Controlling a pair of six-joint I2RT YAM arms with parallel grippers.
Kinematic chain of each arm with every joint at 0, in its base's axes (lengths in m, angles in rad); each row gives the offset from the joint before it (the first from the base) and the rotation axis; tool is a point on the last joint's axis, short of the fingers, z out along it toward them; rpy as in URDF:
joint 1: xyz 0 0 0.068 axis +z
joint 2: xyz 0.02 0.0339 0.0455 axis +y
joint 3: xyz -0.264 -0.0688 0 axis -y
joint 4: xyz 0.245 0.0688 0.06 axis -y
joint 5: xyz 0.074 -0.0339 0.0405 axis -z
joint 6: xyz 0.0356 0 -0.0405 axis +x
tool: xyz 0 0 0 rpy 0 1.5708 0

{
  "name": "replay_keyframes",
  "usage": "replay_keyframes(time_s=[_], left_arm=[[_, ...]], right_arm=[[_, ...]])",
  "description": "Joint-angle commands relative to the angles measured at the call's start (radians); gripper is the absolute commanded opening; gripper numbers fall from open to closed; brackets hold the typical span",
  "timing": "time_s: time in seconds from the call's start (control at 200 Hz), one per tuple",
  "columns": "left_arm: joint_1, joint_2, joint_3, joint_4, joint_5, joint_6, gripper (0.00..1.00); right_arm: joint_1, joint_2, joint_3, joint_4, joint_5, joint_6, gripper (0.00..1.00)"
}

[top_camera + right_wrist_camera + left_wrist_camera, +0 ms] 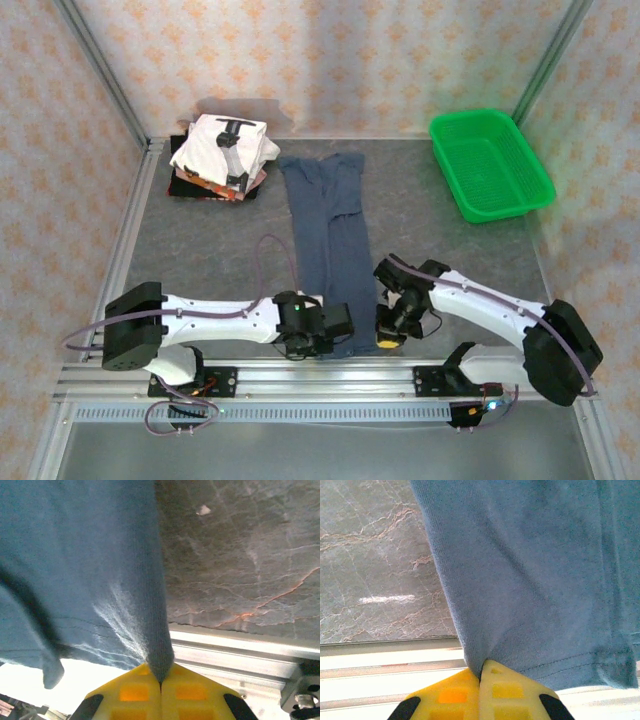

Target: Fold and stack the t-shirts

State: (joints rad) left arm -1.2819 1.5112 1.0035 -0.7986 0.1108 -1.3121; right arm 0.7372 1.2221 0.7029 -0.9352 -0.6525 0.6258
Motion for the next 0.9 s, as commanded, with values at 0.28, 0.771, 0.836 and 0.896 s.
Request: replay_keyframes(time_s=[0.28, 0.771, 0.836, 0.896], left_arm=[[0.216, -0.135, 0.062, -0.062, -0.027, 0.126, 0.01], [0.635, -0.076, 0.213, -0.045, 0.099, 0.437, 0.0], [0.669, -0.045, 0.24, -0.043, 0.115, 0.472, 0.0], [0.694, -0.012, 0.268, -0.041, 0.128, 0.503, 0.0]], right_arm=[[-0.077, 0.123, 0.336, -0.129, 0.106, -0.098, 0.0], [-0.224, 0.521, 0.776, -0.213, 0.185, -0.312, 0.0], [-0.246, 0.56, 0.814, -0.219, 0.189, -0.326, 0.0], [-0.265, 0.591, 0.848, -0.227, 0.196, -0.338, 0.0]])
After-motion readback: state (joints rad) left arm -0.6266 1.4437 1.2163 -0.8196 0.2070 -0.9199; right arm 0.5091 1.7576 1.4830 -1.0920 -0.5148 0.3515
